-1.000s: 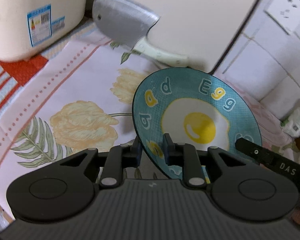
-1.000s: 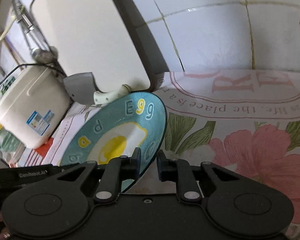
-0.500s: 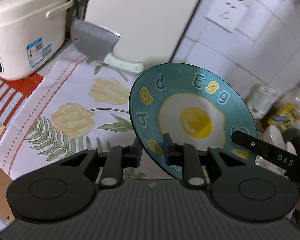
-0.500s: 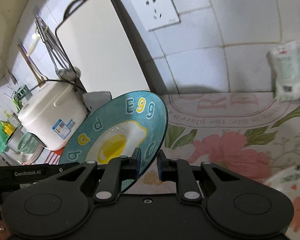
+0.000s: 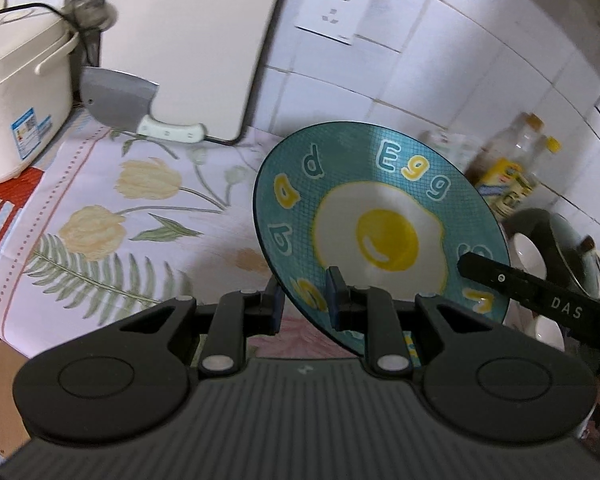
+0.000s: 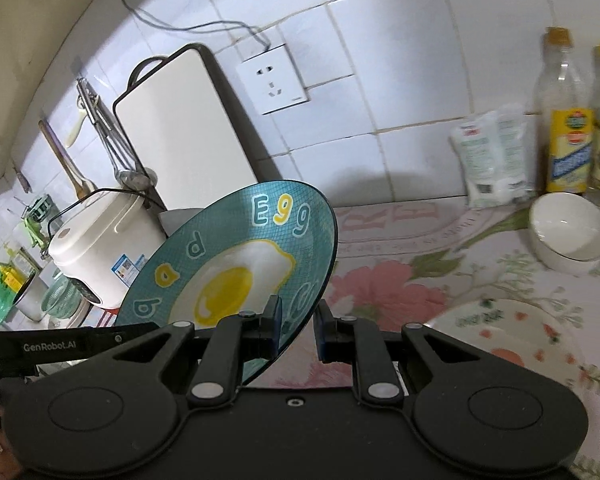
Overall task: Organize plates and bowls
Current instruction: 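Lift the Egg plate and carry it toward the plate stack, then lower the blue Egg plate onto the pink Lovely Bear plate stack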
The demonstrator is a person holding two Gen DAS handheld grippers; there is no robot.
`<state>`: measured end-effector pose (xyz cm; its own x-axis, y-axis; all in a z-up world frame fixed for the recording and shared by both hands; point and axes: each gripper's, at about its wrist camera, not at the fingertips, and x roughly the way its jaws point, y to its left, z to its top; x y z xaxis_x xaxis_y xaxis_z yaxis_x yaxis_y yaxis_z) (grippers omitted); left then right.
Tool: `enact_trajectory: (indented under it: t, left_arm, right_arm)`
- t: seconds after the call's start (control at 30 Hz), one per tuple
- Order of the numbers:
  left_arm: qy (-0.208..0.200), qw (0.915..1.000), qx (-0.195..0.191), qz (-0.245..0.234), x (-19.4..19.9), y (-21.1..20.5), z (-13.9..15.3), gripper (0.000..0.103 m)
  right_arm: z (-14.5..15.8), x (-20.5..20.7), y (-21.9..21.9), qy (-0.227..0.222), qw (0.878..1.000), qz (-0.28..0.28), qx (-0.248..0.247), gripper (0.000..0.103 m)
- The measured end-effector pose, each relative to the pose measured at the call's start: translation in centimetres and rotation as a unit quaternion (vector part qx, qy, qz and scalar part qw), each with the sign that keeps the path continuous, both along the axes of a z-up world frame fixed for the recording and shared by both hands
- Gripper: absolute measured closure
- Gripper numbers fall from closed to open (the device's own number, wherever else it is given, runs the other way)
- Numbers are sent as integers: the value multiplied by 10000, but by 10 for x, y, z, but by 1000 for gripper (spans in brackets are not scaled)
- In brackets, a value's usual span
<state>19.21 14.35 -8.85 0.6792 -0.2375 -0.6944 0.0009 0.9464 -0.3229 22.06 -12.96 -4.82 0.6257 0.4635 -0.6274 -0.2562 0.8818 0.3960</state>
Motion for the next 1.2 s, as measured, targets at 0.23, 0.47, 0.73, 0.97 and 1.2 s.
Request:
enact_trajectory:
  t: [0.23,0.47,0.73,0.97,1.2]
  left_arm:
    - [88,9996,-36,-282,-10,-33,7,84]
    - [192,9979,-31,-624,-17,-69,3,84]
    - [406,9940,37,-1019,-15,-110,-14,84]
    - [579,9902,164,-1263,-7,-139,-29,84]
    - [822,9854,312,-1457,14,-162,-46,84]
  right_arm:
    - [8,-24,-33,62,9996,-287,13,82]
    - [7,-49,-65,139,9982,-580,-32,82]
    - [-12,-72,-106,364,9947,-966,16,82]
    - [-32,-79,-132,614,9911,-1181,66,81]
    - [-54,-74,-146,859,9863,-1409,14,81]
